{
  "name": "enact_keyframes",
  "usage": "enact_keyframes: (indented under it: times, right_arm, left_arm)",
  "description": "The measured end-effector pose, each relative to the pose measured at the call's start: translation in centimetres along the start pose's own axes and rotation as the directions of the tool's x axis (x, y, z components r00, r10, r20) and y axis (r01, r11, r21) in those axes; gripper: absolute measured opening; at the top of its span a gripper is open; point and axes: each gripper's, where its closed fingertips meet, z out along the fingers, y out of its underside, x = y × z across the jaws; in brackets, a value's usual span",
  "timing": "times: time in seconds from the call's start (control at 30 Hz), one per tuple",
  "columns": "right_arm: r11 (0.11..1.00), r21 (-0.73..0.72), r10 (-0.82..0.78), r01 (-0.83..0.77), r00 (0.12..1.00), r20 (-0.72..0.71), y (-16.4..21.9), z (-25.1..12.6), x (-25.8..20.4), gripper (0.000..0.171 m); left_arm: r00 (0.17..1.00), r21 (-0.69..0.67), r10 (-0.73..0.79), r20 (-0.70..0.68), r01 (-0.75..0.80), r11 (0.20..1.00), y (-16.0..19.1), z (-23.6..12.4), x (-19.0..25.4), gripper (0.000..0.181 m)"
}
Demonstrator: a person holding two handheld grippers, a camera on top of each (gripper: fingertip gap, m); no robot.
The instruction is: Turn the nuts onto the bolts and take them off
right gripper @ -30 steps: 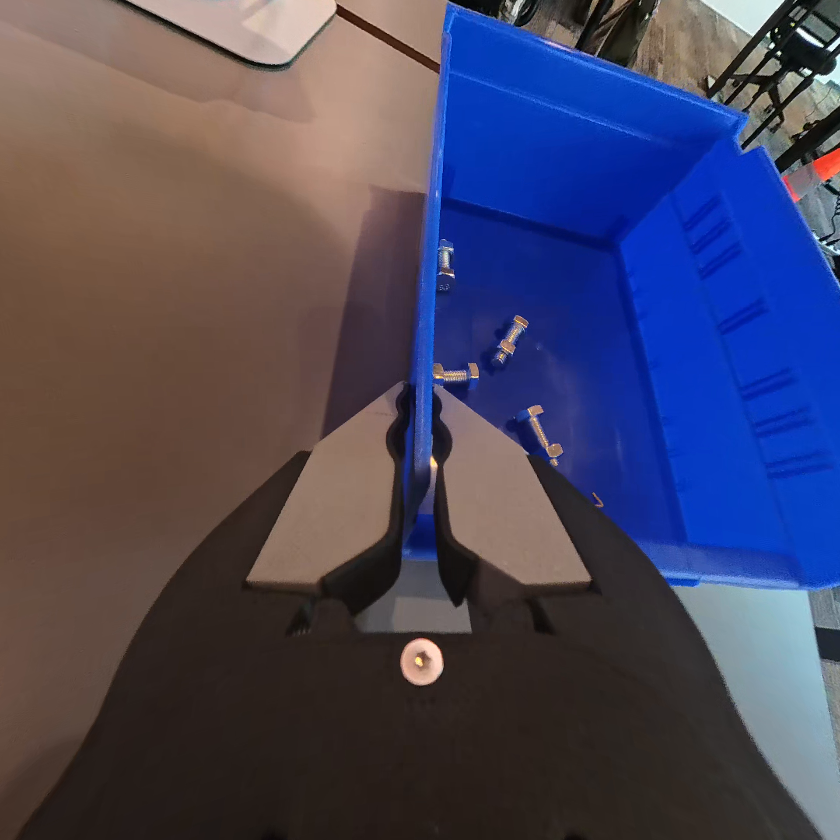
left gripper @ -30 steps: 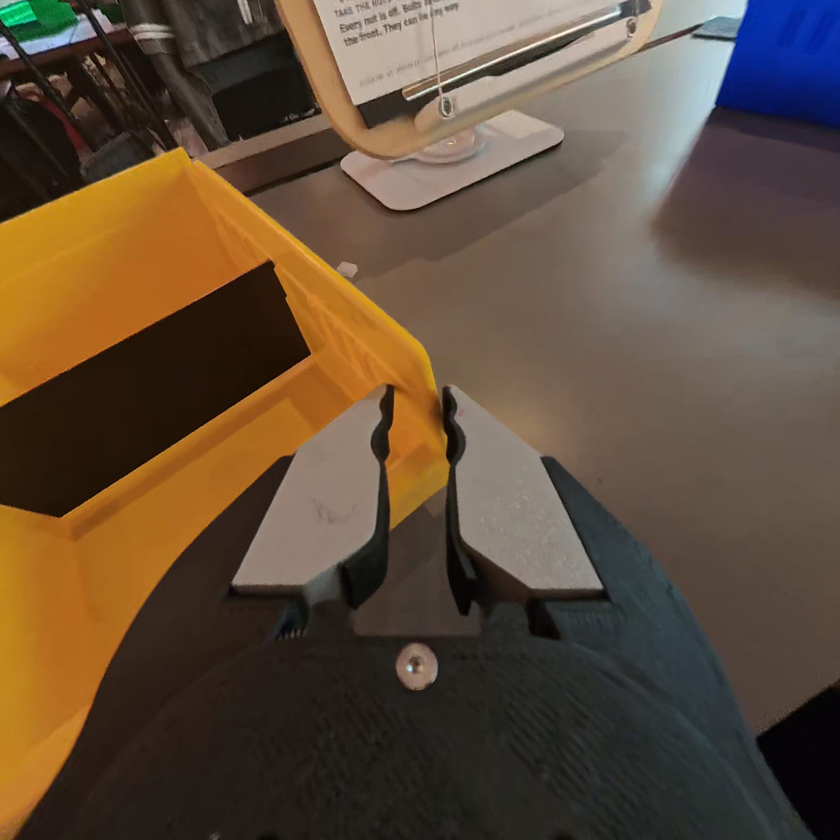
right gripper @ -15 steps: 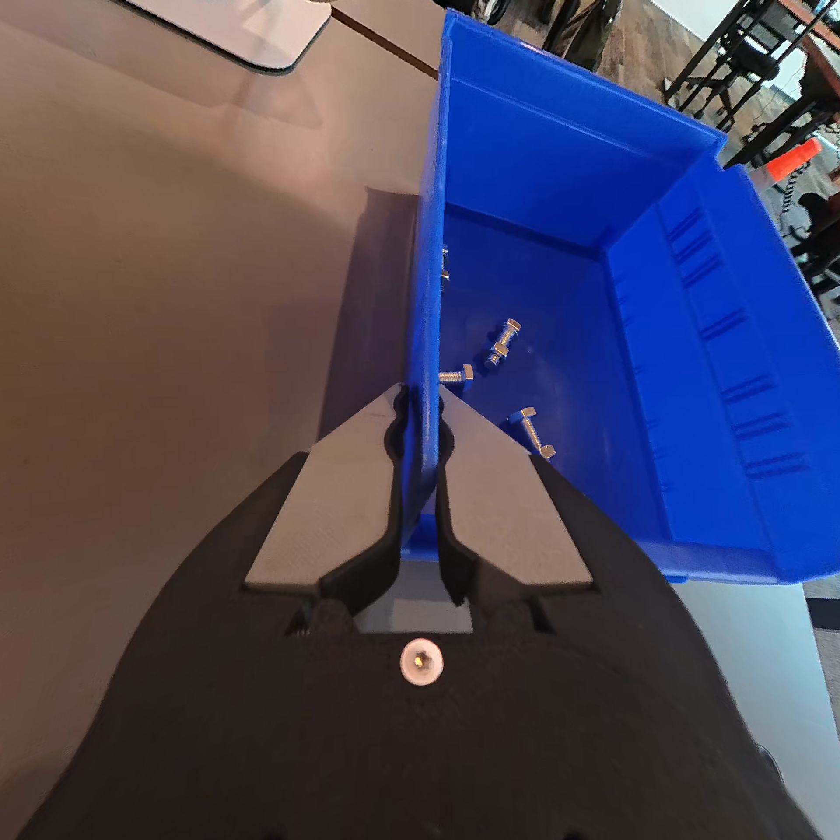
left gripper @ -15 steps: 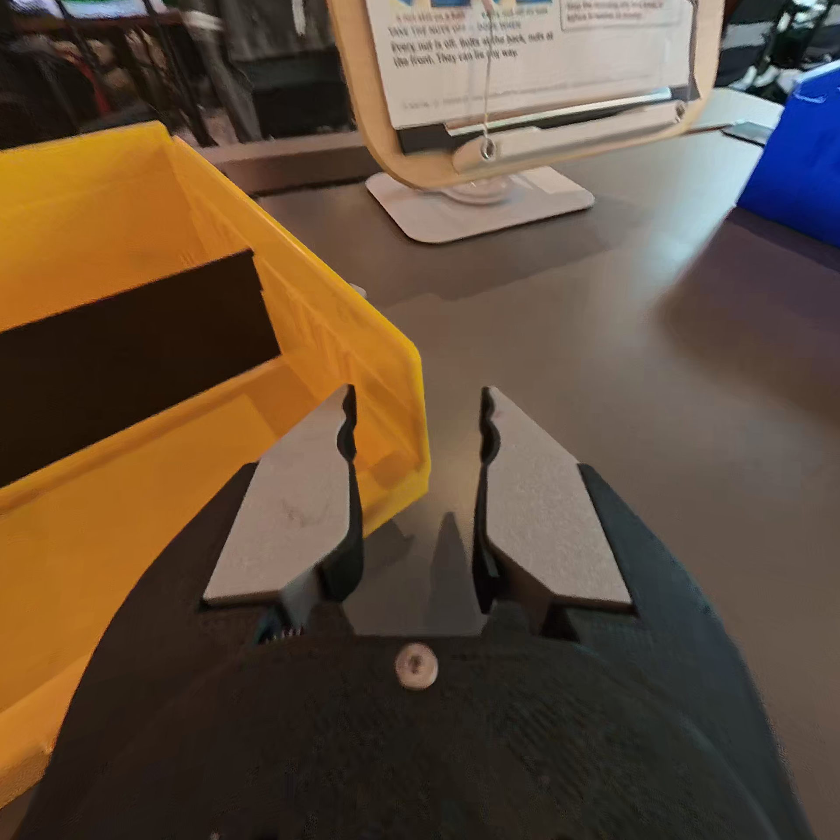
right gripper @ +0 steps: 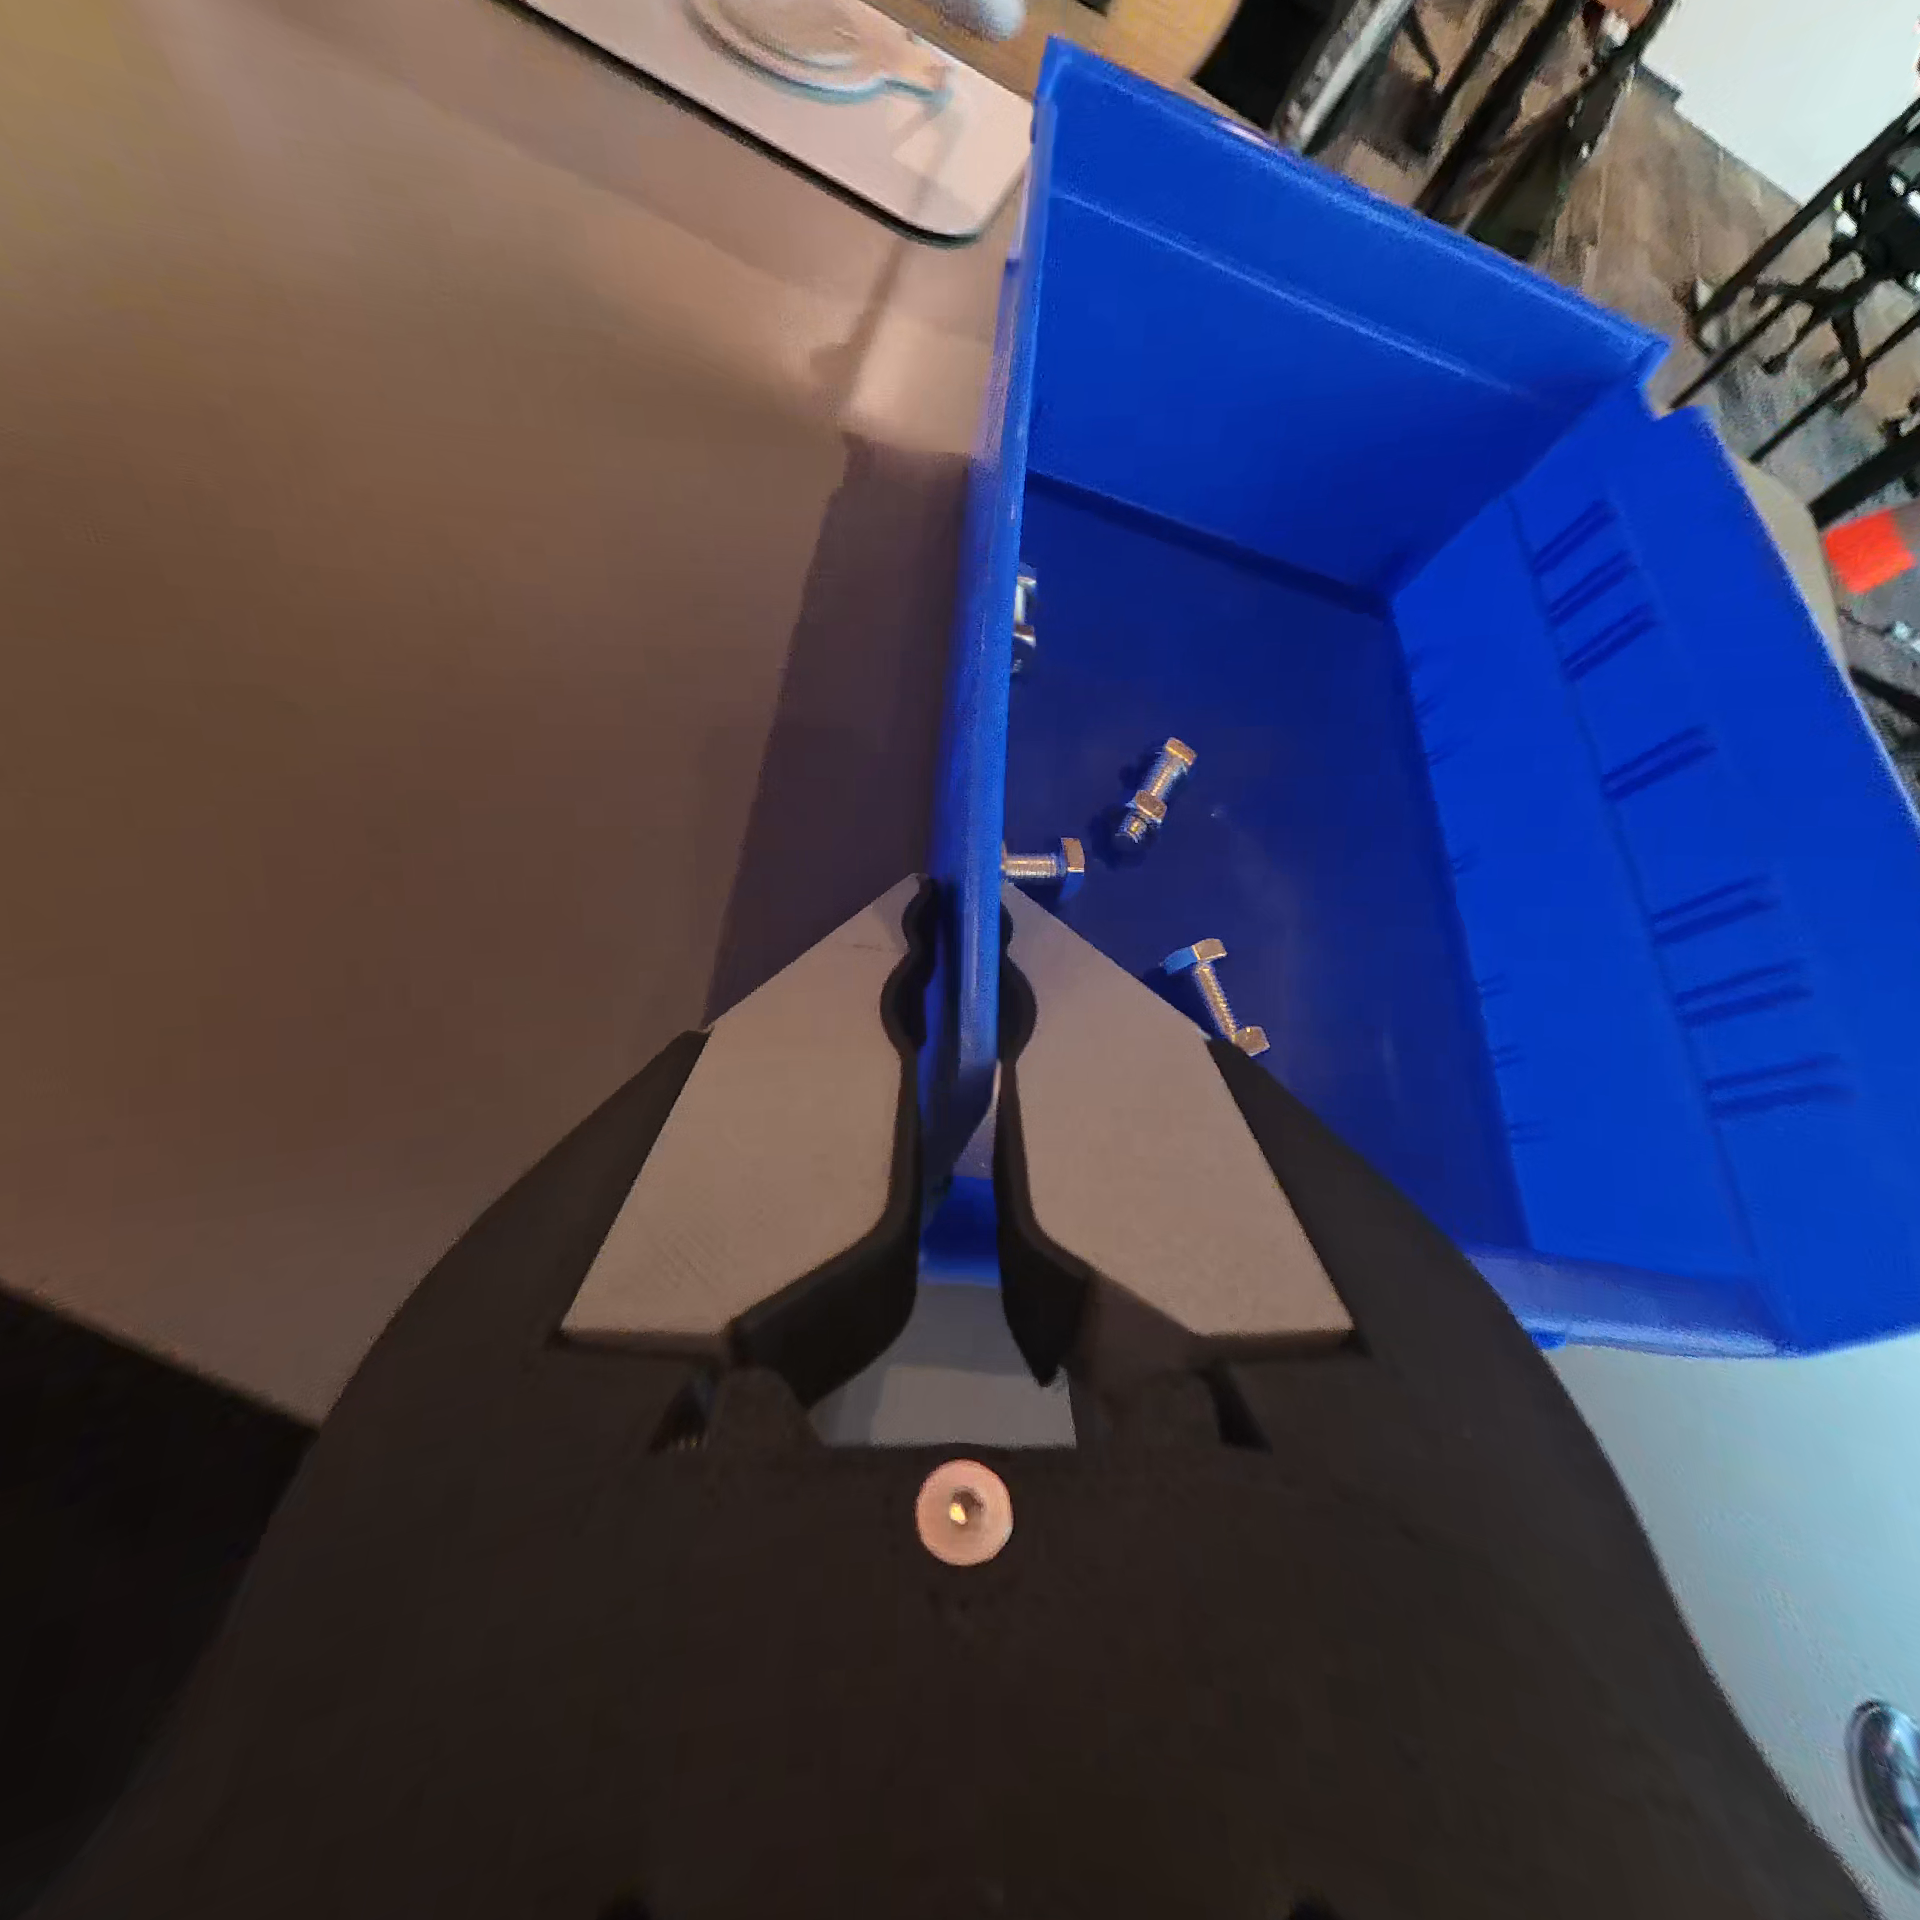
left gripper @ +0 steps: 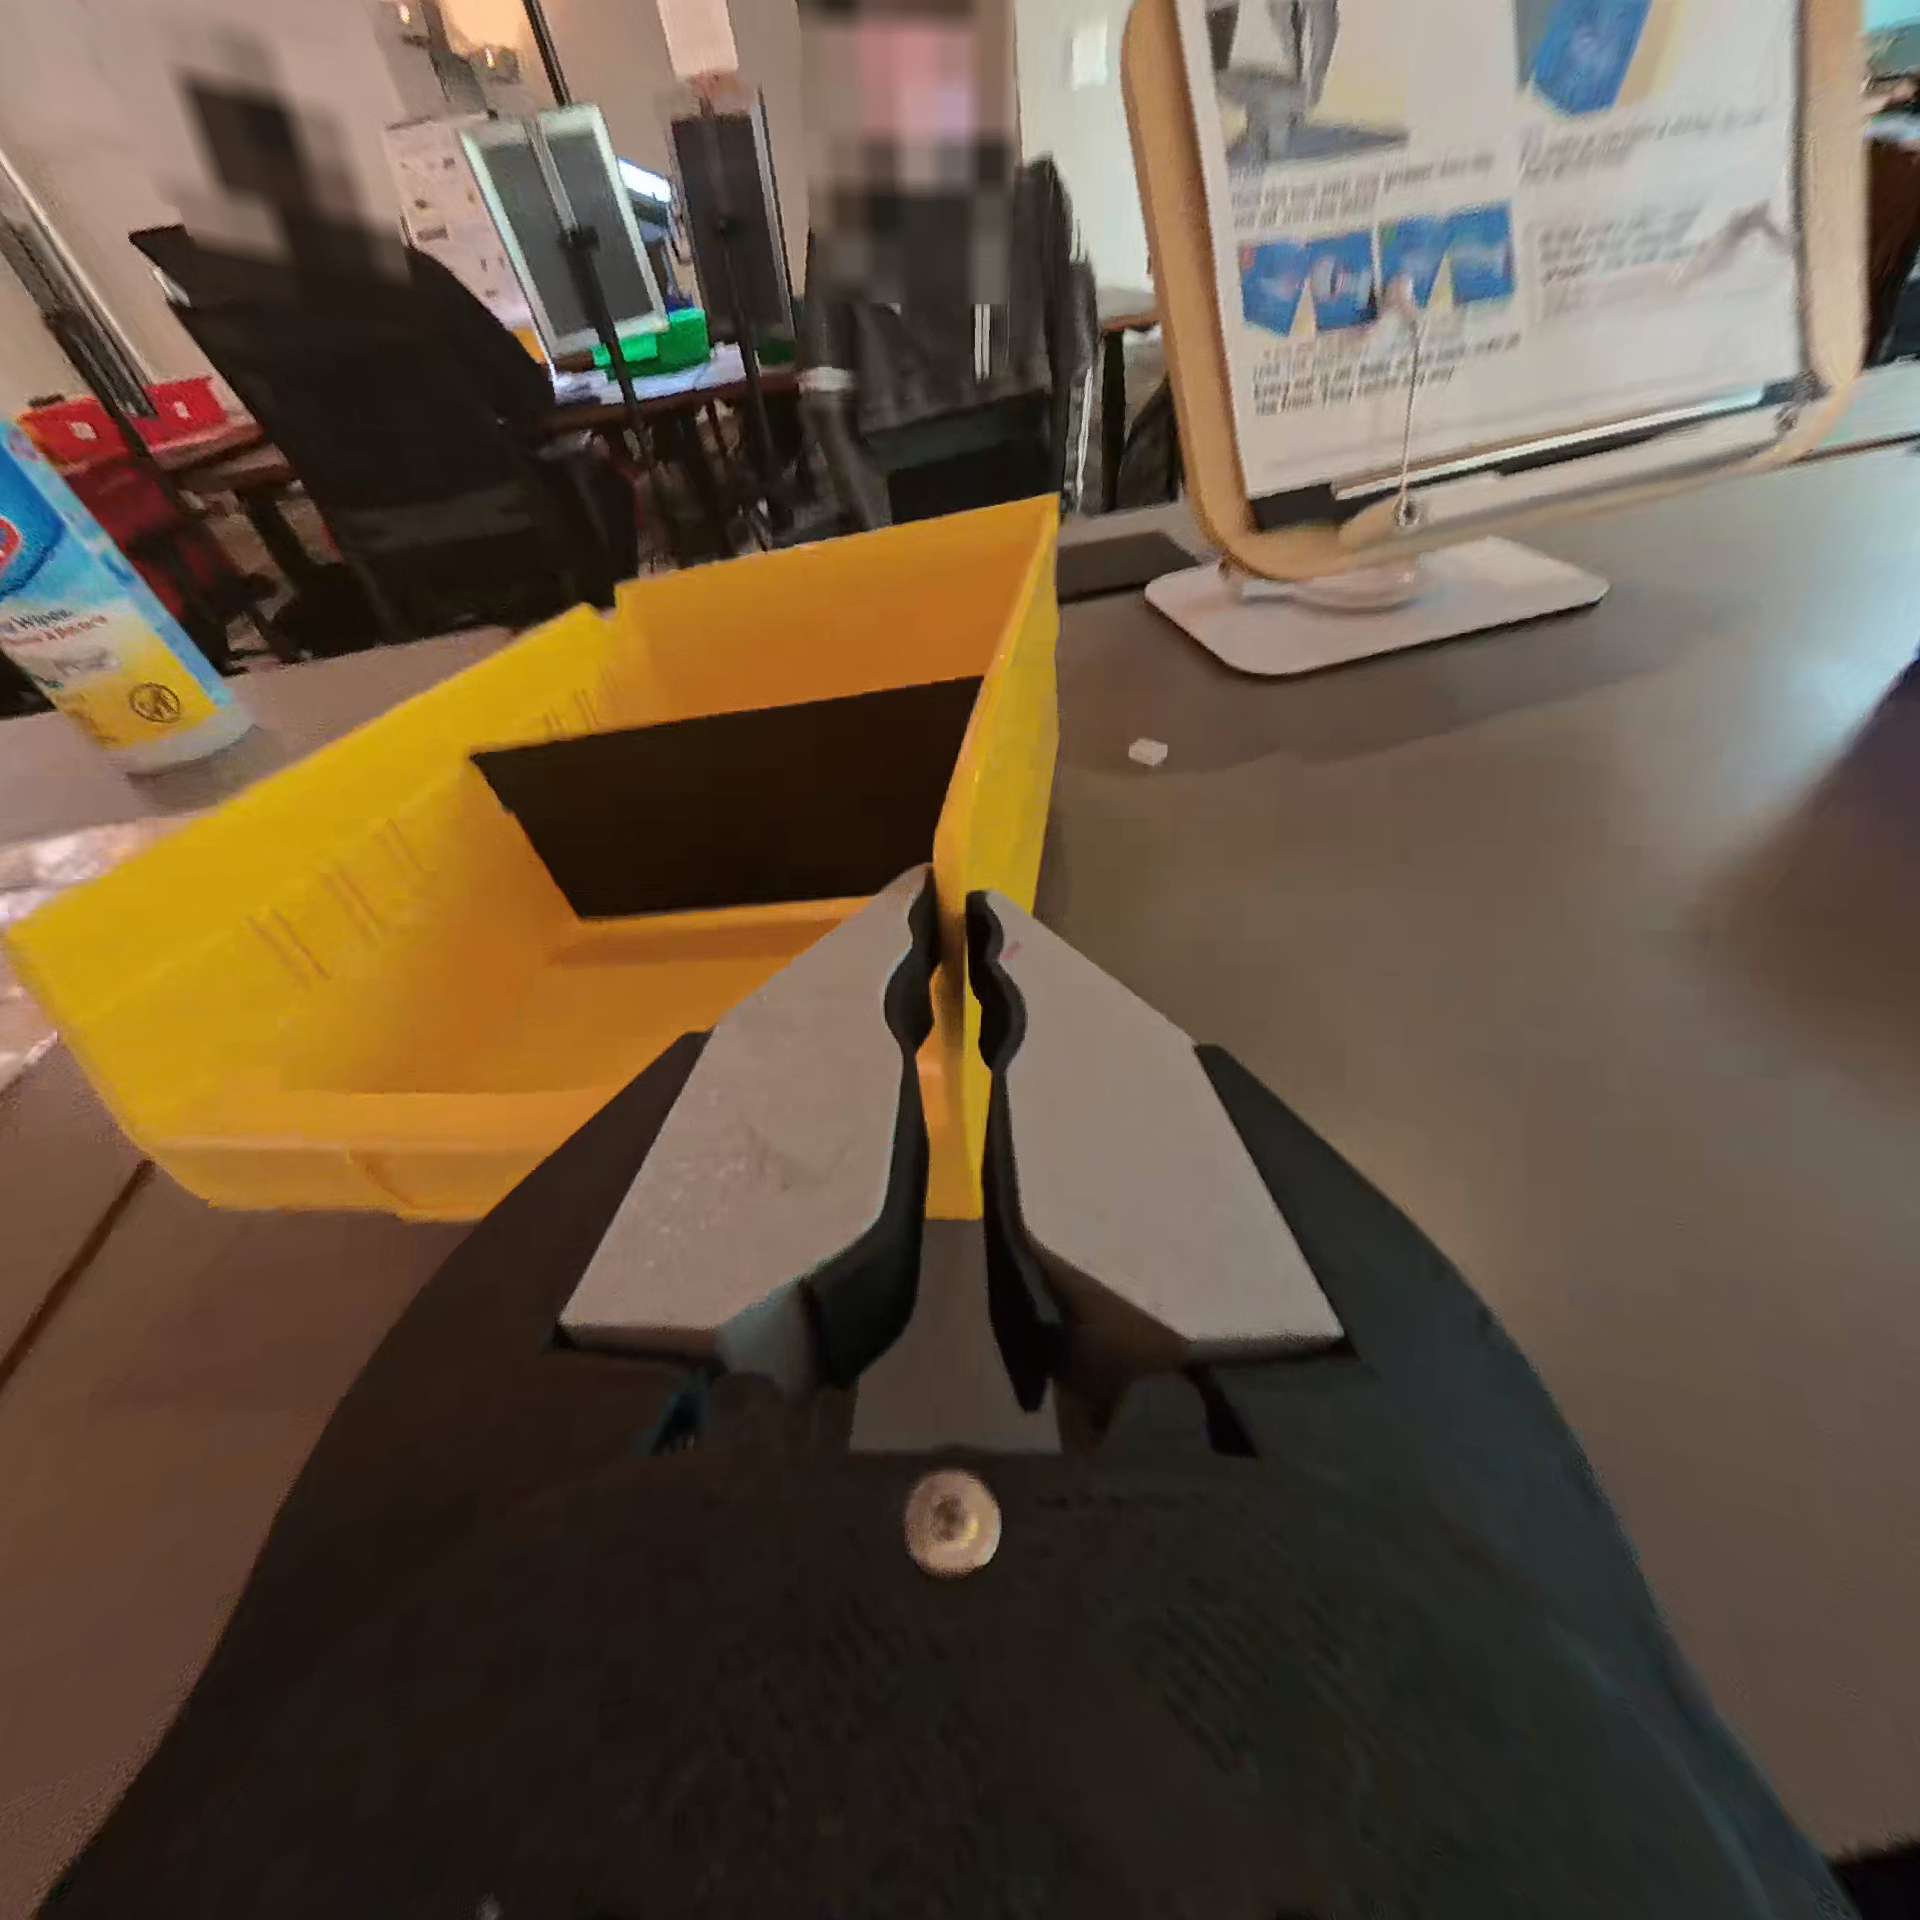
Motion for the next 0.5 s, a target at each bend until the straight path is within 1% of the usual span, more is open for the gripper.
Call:
enact_keyframes:
  times: [0.07,0.17,0.23,0.37,0.5]
  right_arm:
    - [1.000,0.014,-0.024,0.024,1.000,0.019,-0.3,-1.0,-2.4,0.005]
    - [1.000,0.015,-0.018,0.016,0.996,0.086,-1.0,-2.4,-6.7,0.003]
    - [0.999,0.024,-0.036,0.033,0.993,0.109,-1.7,-2.9,-9.5,0.003]
    - [0.998,0.041,-0.063,0.057,0.983,0.170,-4.0,-2.9,-15.8,0.003]
    - [0.993,0.072,-0.103,0.089,0.970,0.222,-7.2,-2.6,-23.5,0.003]
  left_arm:
    - [1.000,0.058,-0.015,-0.013,0.016,0.998,-1.6,-1.8,-0.2,0.000]
    - [1.000,0.130,0.000,0.028,-0.004,0.991,-3.9,-4.3,-1.0,0.000]
    - [0.997,0.122,0.047,0.056,-0.053,0.991,-4.3,-5.4,-1.4,0.000]
    - [0.999,0.183,0.018,0.047,-0.027,0.983,-5.0,-7.5,-2.4,0.000]
    - [0.999,0.269,-0.012,0.046,0.000,0.963,-8.0,-11.3,-4.1,0.000]
